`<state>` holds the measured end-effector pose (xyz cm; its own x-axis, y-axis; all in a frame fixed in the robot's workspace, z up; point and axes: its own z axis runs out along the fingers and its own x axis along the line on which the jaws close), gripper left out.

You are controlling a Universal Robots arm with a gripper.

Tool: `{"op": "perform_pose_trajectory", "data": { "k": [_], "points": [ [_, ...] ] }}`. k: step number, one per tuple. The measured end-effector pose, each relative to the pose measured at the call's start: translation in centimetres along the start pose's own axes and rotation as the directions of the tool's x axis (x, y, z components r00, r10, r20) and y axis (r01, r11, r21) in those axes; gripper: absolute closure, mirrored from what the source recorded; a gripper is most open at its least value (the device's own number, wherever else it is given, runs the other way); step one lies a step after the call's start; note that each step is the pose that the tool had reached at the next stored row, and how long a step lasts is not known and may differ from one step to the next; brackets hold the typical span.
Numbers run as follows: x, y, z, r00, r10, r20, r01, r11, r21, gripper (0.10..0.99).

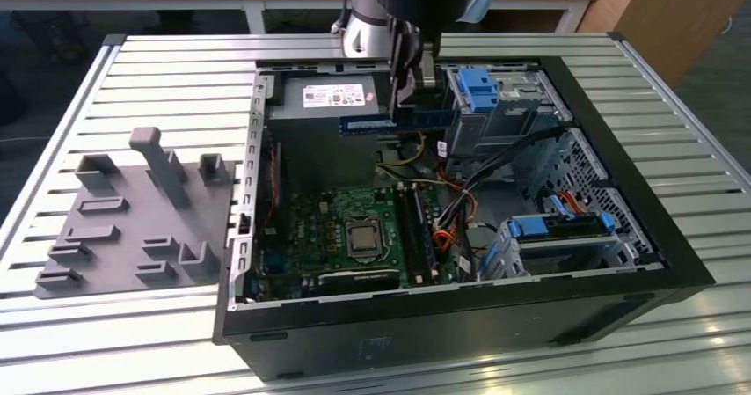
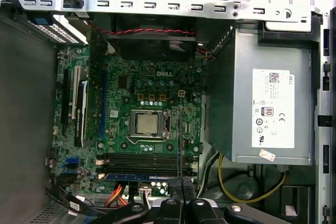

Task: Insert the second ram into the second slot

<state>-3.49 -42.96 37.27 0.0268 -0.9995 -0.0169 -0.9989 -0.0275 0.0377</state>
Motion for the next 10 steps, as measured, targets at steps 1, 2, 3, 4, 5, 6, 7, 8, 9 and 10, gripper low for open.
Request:
{"op": "perform_pose_trajectory", "data": {
  "k": [1,2,3,4,5,6,7,8,9,10],
  "points": [
    [0.06,0.00,0.00,1.0000,0.000,0.0000,0.000,1.0000,0.000,0.965],
    [0.12,0.00,0.00,1.0000,0.000,0.0000,0.000,1.0000,0.000,0.965],
    [0.18,0.00,0.00,1.0000,0.000,0.0000,0.000,1.0000,0.000,0.965],
    [0.24,0.01,-0.01,1.0000,0.000,0.0000,0.000,1.0000,0.000,0.965],
    [0.30,0.01,-0.01,1.0000,0.000,0.0000,0.000,1.0000,0.000,0.965],
    [0.36,0.01,-0.01,1.0000,0.000,-0.0001,0.000,1.0000,0.000,0.965],
    [0.43,0.01,-0.01,1.0000,0.000,0.0000,0.000,1.0000,0.000,0.965],
    [0.49,0.01,-0.01,1.0000,0.000,-0.0001,0.000,1.0000,0.000,0.965],
    [0.55,0.02,-0.01,1.0000,0.000,0.0000,0.000,1.0000,0.000,0.965],
    [0.62,0.02,-0.01,1.0000,0.000,0.0000,0.000,1.0000,0.000,0.965]
  ]
}}
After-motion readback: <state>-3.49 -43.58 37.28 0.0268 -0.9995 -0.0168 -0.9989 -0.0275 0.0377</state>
